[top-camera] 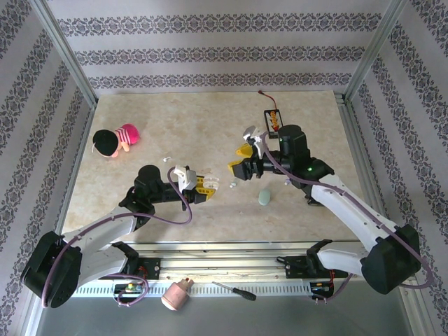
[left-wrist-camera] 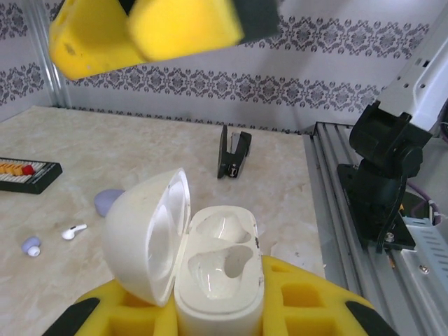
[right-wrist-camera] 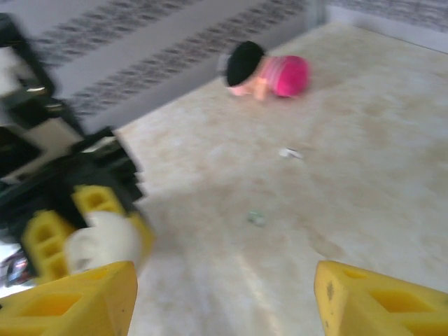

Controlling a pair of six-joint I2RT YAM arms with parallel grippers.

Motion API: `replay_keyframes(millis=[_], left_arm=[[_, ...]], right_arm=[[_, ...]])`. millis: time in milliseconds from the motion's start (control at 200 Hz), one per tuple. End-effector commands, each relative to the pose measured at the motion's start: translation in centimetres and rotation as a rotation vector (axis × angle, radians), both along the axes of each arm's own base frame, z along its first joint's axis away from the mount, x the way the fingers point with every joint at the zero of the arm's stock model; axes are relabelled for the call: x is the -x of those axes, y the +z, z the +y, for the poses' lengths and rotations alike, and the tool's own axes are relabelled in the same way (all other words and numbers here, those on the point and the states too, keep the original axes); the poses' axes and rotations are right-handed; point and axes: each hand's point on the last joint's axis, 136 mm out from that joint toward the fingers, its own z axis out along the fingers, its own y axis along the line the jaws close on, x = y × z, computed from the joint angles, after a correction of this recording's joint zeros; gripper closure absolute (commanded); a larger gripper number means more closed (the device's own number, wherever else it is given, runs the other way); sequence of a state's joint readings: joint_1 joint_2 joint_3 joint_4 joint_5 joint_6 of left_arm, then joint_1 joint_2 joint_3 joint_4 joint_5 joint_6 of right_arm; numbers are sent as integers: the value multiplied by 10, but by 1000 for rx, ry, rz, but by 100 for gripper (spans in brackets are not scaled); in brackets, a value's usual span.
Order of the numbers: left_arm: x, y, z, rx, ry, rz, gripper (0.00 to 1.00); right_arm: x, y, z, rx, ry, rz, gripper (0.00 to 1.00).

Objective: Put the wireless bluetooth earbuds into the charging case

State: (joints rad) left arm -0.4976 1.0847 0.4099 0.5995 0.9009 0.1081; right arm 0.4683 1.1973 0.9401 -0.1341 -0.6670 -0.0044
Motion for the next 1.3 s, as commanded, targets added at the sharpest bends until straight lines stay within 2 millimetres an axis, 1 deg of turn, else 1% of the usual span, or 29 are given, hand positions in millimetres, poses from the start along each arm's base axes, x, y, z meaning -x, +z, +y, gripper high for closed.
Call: replay_keyframes(millis=[0,25,70,85,130,200,270,320,390,450,650,819,974,1074,1294], left_arm=[[-1,-4,-1,-7,5,-65,96],[-2,-5,-1,-9,7,-62,96],[-2,-8,-1,-11,5,-57,96],[-2,-8,-1,-12,5,-55,96],[-2,-11,-1,-15,4,-49,96],[-1,-14,-1,-19,-1,-42,96],[0,-16,-1,-22,-4,-39,96],[0,-17,-1,-24,-1,-35,96],[1,-19,0,-26,-1,-31,96],[0,-21,0,-28,0,-32,96],[-1,-30,-1,-40,-3,-17,96],[1,-33,-1,-46,-10,-13,96],[1,-34,-1,-48,-10,-13,96],[0,-36,-1,-50,-9,-10,96],[1,-36,-1,-51,-9,-9,96]], right_arm=[[-45,-28,-33,155,-253,48,33],[-55,-36,-41,199,-301,64,33],[-65,-54,-51,292,-346,98,33],[-69,-55,-53,314,-357,96,33],[-77,-68,-60,402,-383,115,33],[-86,-91,-73,547,-415,163,34],[-94,-107,-84,681,-439,195,35],[-99,-122,-93,774,-462,235,37],[-107,-134,-103,876,-497,273,40],[-112,-143,-107,949,-513,287,40],[-126,-172,-108,1139,-515,331,48],[-137,-187,-108,1241,-511,358,52],[-140,-199,-99,1288,-476,386,53],[-142,-207,-94,1309,-452,394,56],[-146,-225,-94,1342,-431,425,59]])
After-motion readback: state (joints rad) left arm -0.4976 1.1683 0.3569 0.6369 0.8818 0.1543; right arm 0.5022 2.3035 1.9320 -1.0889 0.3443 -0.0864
